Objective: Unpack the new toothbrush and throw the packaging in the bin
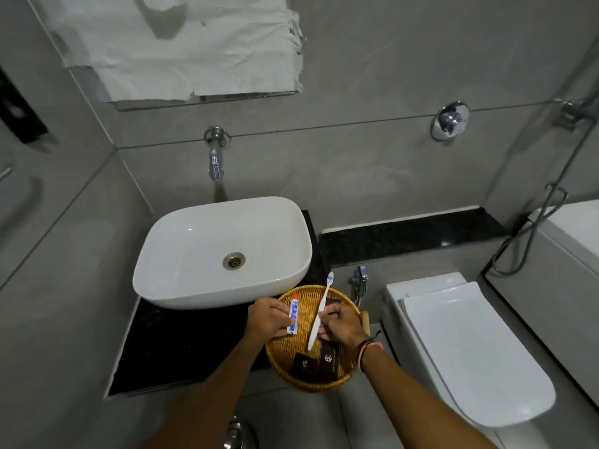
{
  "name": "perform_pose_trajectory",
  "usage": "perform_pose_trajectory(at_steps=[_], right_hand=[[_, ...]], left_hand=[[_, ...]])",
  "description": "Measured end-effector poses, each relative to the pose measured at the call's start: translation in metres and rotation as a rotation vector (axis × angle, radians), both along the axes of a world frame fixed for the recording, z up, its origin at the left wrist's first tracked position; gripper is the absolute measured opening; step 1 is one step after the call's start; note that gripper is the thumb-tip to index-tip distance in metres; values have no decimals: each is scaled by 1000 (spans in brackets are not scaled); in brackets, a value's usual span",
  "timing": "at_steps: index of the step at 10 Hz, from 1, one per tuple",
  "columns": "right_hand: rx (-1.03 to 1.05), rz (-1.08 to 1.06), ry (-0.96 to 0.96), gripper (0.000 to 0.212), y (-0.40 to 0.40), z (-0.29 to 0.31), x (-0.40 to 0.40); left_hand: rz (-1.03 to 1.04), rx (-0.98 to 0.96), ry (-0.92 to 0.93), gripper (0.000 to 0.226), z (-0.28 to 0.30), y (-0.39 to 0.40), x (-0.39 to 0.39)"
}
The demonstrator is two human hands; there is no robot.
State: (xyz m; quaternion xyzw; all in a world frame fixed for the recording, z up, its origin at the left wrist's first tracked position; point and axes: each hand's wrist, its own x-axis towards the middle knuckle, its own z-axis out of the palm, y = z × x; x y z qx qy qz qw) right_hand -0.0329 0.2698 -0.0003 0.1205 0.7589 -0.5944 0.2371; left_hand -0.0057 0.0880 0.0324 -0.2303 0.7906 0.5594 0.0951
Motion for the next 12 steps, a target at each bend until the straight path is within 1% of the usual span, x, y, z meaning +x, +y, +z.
perform_pose_trajectory(at_steps=[1, 2, 3, 4, 5, 7, 8, 9, 10, 11, 12], right_hand=[[104, -2, 8, 19, -7, -4, -15], [250, 36, 43, 27, -15, -14, -31], [332, 35, 38, 32, -22, -16, -39], [376, 32, 4, 27, -23, -18, -45], [390, 51, 5, 23, -21, -22, -52], [419, 64, 41, 24, -21, -24, -56], [434, 72, 51, 34, -20, -23, -56], [451, 73, 57, 27, -19, -25, -55], [458, 71, 66, 25, -18, -24, -53], [482, 78, 97, 27, -16, -21, -51], [495, 66, 137, 26, -16, -12, -47]], left_hand=[[-15, -77, -6, 23, -8, 4, -12], [-103, -301, -9, 18, -16, 12, -27], [-164, -474, 0, 17, -21, 22, -38], [-225, -575, 2, 18, -31, 31, -44], [-263, -629, 19, 7, -41, 34, -48], [-273, -633, 100, 11, -50, 33, -48], [-304, -626, 160, 16, -50, 33, -45], [-349, -639, 184, 22, -48, 33, -41], [-419, -672, 182, 30, -44, 31, -36], [-516, -704, 206, 30, -39, 26, -30], [-518, -922, 380, 35, -27, 10, -20]])
